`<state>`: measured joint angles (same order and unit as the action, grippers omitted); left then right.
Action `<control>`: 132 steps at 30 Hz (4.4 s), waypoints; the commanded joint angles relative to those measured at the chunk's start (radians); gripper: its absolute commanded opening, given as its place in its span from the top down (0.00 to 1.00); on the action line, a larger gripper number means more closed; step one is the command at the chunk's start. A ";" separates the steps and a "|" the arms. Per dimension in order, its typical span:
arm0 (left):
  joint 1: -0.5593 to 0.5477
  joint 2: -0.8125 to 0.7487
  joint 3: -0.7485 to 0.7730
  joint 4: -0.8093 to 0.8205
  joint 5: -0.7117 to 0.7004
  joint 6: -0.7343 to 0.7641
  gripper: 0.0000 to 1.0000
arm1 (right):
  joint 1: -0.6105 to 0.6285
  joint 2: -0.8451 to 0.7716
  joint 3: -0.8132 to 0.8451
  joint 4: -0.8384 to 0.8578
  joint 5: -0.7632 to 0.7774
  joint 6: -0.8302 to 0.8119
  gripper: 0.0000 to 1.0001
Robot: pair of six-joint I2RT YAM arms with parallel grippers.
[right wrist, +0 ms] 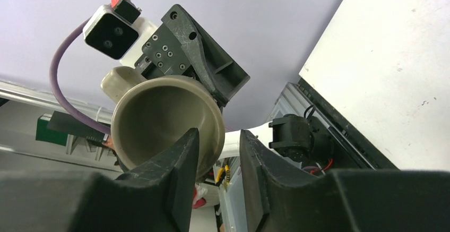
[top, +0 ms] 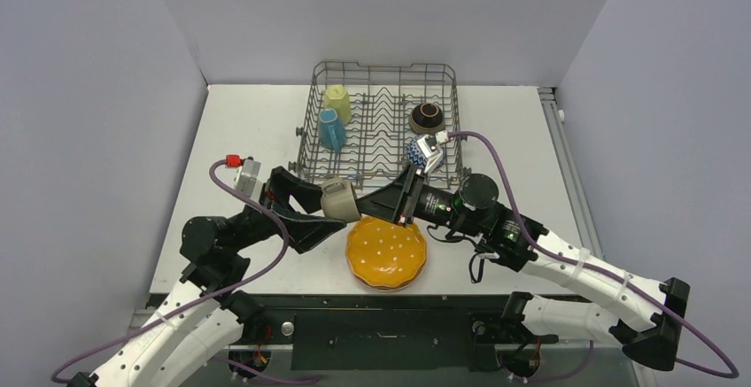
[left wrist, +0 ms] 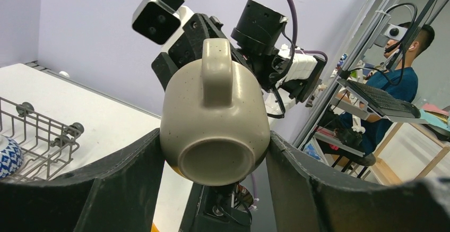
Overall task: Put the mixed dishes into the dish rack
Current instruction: Turn the cup upside down in the dish rack.
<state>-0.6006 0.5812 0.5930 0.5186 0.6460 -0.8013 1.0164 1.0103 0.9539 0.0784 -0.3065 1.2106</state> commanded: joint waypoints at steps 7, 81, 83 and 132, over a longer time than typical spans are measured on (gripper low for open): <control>0.002 -0.021 0.030 -0.004 -0.053 0.049 1.00 | -0.027 -0.120 0.011 -0.102 0.064 -0.100 0.63; 0.214 1.151 1.020 -1.261 -0.751 0.044 1.00 | -0.511 -0.344 -0.106 -0.578 -0.218 -0.516 0.54; 0.219 1.172 1.026 -1.260 -0.751 0.036 1.00 | -0.517 -0.343 -0.110 -0.577 -0.228 -0.519 0.54; 0.246 1.456 1.079 -1.335 -0.761 0.027 0.97 | -0.604 -0.270 -0.176 -0.561 -0.311 -0.561 0.54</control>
<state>-0.3634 2.0327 1.6680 -0.8177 -0.0998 -0.7738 0.4183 0.7464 0.7879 -0.5251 -0.6106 0.6617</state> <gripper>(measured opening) 0.606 0.464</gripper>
